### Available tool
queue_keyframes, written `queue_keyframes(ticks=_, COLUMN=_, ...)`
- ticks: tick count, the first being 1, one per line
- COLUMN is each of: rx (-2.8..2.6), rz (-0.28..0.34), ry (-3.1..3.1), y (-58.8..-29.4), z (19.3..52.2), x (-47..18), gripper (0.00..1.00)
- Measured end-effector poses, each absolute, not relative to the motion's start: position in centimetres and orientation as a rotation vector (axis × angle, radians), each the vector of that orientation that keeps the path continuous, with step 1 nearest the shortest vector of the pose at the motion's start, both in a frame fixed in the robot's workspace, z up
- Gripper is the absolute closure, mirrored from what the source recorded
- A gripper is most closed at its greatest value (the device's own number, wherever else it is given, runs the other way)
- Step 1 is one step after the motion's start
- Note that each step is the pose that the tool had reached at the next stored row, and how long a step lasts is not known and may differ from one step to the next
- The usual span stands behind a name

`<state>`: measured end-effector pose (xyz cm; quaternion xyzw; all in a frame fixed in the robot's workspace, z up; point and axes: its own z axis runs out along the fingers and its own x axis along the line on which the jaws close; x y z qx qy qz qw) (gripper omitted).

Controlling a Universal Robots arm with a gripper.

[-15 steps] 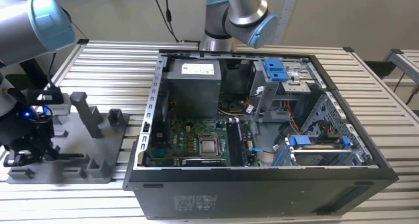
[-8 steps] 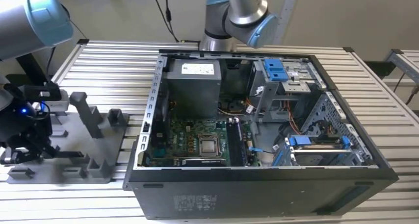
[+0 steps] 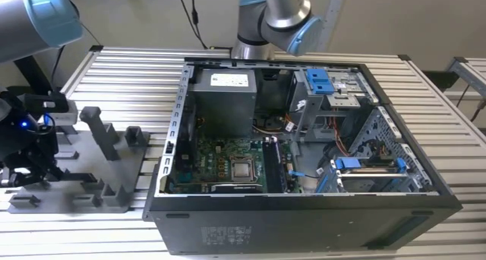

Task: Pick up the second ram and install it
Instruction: 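Pick up the second ram and move it above second insertion slot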

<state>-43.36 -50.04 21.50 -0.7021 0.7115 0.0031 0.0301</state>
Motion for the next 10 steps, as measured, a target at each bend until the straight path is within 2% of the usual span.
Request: queue_keyframes(ticks=10, rx=-2.165, rz=0.010, ry=2.193, y=-50.0, z=23.0, x=-43.3, gripper=0.86)
